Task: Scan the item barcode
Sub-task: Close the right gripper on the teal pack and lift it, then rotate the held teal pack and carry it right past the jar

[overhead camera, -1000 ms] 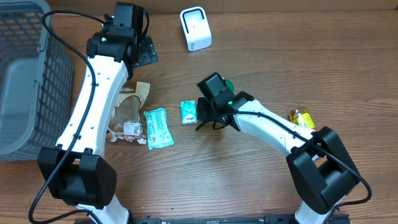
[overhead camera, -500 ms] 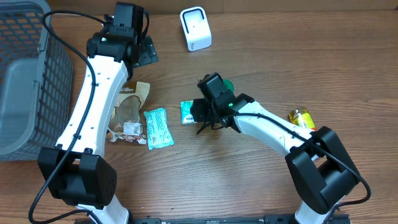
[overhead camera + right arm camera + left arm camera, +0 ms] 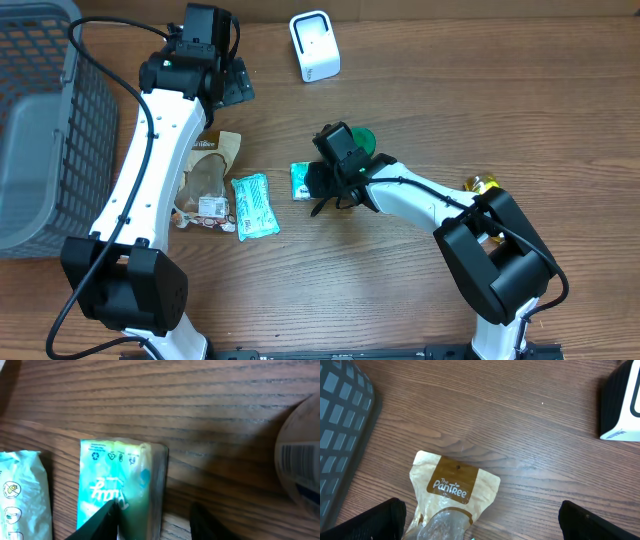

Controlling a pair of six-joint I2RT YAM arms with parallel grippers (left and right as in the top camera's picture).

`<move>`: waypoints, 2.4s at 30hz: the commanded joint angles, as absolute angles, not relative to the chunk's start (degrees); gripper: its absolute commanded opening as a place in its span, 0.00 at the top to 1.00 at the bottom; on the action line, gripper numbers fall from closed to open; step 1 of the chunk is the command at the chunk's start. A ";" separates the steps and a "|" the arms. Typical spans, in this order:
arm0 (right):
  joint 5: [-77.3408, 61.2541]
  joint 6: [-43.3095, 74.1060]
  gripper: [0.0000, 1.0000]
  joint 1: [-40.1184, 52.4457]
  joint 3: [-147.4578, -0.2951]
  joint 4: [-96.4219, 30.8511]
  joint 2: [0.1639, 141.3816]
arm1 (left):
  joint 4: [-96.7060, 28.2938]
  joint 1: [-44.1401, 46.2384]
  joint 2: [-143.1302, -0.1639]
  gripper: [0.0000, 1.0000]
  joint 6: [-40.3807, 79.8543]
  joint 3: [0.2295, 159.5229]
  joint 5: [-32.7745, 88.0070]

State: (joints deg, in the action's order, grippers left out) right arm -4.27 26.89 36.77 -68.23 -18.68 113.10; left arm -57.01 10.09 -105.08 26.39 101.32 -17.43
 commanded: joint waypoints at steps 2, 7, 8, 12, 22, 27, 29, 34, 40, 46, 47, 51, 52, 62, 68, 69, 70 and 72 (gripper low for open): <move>-3.75 26.52 0.58 36.69 -68.14 -18.17 113.27 | -56.77 10.31 -104.25 0.00 25.74 102.02 -18.41; -3.79 26.55 0.58 36.69 -68.14 -16.75 113.27 | -56.77 10.31 -104.25 0.00 25.74 102.02 -18.41; -3.79 26.55 0.58 36.69 -68.14 -16.78 113.27 | -56.77 10.31 -104.25 0.00 25.74 102.02 -18.41; -4.16 26.61 0.58 36.69 -68.16 -16.78 113.27 | -56.77 10.31 -104.22 0.00 25.74 102.02 -18.41; -4.58 26.96 0.91 36.69 -68.23 -16.95 114.76 | -56.77 10.31 -104.25 0.00 25.74 102.02 -18.41; -10.13 26.96 0.96 35.94 -68.31 -17.47 111.50 | -56.77 10.31 -104.25 0.00 25.74 102.02 -18.41; -12.73 26.94 0.96 34.87 -68.31 -18.85 107.50 | -56.77 10.31 -104.25 0.01 25.74 102.02 -18.41; -20.36 26.96 0.96 30.30 -68.31 -21.65 99.20 | -56.77 10.31 -104.25 0.00 25.74 102.02 -18.41; -42.37 26.96 0.96 19.62 -68.31 -23.18 93.62 | -56.77 10.31 -104.22 0.00 25.74 102.02 -18.41; -70.13 24.64 0.96 12.40 -68.31 -22.52 93.60 | -56.77 10.31 -104.25 0.00 25.74 102.02 -18.41; -75.77 23.53 0.96 11.62 -68.31 -21.41 93.60 | -56.77 10.31 -104.25 0.00 25.74 102.02 -18.41; -85.84 23.51 0.96 10.35 -68.31 -18.48 93.58 | -56.77 10.31 -104.25 0.01 25.74 102.02 -18.41; -85.86 23.53 0.96 10.37 -68.31 -18.52 93.58 | -56.77 10.31 -104.22 0.00 25.74 102.02 -18.41; -89.93 27.83 0.96 8.49 -68.31 -18.74 89.14 | -56.77 10.31 -104.25 0.00 25.74 102.02 -18.41; -89.93 30.39 0.96 8.49 -68.31 -18.72 83.77 | -56.77 10.31 -104.25 0.00 25.74 102.02 -18.41; -89.93 31.53 0.96 8.49 -68.31 -18.74 82.32 | -56.77 10.31 -104.25 0.00 25.74 102.02 -18.41; -89.93 31.77 0.96 8.49 -68.31 -18.76 81.60 | -56.77 10.31 -104.25 0.00 25.74 102.02 -18.41; -89.93 31.75 0.96 8.49 -68.31 -19.27 79.77 | -56.77 10.31 -104.22 0.00 25.74 102.02 -18.41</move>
